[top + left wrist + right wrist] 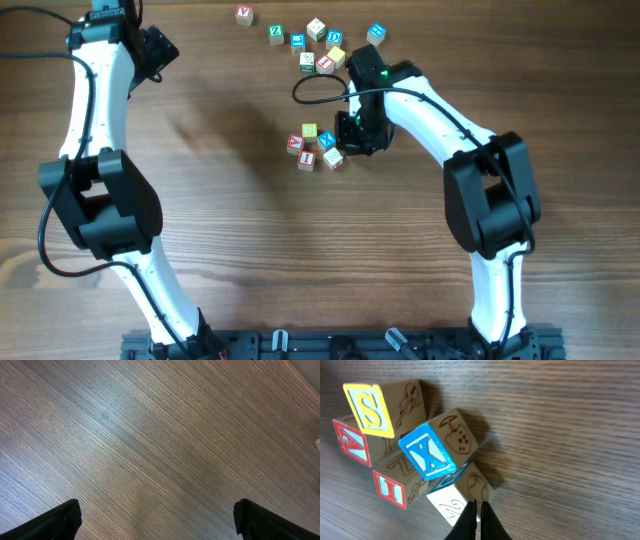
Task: Form a circle
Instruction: 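Open the right gripper to release the cream block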
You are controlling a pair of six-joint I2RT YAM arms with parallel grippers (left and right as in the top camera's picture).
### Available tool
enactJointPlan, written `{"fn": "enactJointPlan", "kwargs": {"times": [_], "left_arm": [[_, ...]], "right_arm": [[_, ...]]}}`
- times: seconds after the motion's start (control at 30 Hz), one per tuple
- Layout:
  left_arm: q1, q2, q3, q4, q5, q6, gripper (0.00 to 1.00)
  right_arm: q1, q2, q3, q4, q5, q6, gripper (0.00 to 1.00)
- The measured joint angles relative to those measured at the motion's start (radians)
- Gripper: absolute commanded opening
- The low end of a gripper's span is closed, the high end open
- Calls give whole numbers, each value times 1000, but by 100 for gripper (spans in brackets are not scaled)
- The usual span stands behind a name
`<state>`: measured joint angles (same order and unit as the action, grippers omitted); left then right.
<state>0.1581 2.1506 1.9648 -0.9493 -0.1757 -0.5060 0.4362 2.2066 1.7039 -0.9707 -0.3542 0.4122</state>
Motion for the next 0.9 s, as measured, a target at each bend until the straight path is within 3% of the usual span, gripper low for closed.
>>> {"fn": "enactJointPlan", "kwargs": {"times": [0.9], "left_arm": [[0, 0, 0, 0, 0, 0, 100]], "right_arm": [[37, 0, 0, 0, 0, 18, 6]]}}
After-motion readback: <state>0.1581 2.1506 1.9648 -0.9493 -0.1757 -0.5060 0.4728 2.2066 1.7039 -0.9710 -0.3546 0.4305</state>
